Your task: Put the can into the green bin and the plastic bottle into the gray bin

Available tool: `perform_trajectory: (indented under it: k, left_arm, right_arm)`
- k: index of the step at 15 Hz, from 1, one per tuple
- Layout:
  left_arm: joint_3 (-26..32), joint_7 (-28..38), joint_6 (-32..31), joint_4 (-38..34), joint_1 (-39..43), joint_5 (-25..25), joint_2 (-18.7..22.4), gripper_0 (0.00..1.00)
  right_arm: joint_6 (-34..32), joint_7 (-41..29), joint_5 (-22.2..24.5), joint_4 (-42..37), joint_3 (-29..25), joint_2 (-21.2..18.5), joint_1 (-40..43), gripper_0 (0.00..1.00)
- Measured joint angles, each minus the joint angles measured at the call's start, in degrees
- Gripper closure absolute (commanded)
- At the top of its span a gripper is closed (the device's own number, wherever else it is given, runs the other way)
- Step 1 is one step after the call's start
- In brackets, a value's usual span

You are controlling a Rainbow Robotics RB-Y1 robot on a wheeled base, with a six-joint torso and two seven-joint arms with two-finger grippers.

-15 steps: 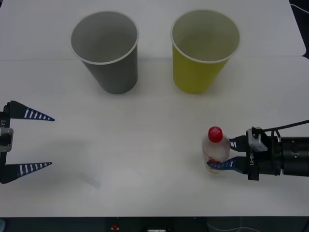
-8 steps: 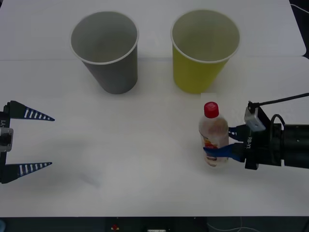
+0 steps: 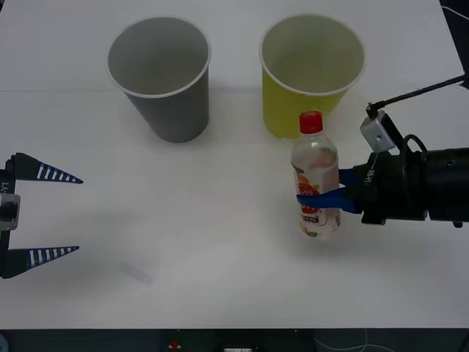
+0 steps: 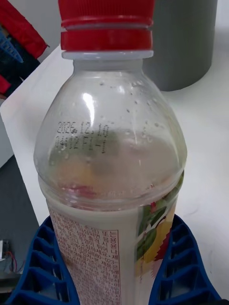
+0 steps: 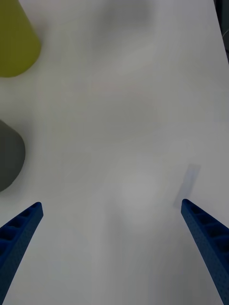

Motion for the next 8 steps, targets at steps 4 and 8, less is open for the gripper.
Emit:
perform_trajectory:
  k: [4, 8]
  left_arm:
    - [0.0, 0.0, 0.0, 0.0, 0.0, 0.0, 0.0, 0.0]
    - [0.0, 0.0, 0.0, 0.0, 0.0, 0.0, 0.0, 0.0]
  right_arm:
    - [-15.9, -12.8, 10.2, -1.9, -7.4, 4.5, -5.4, 1.0]
    - [-21.2, -13.7, 7.2, 0.5, -8.4, 5.4, -13.0, 1.0]
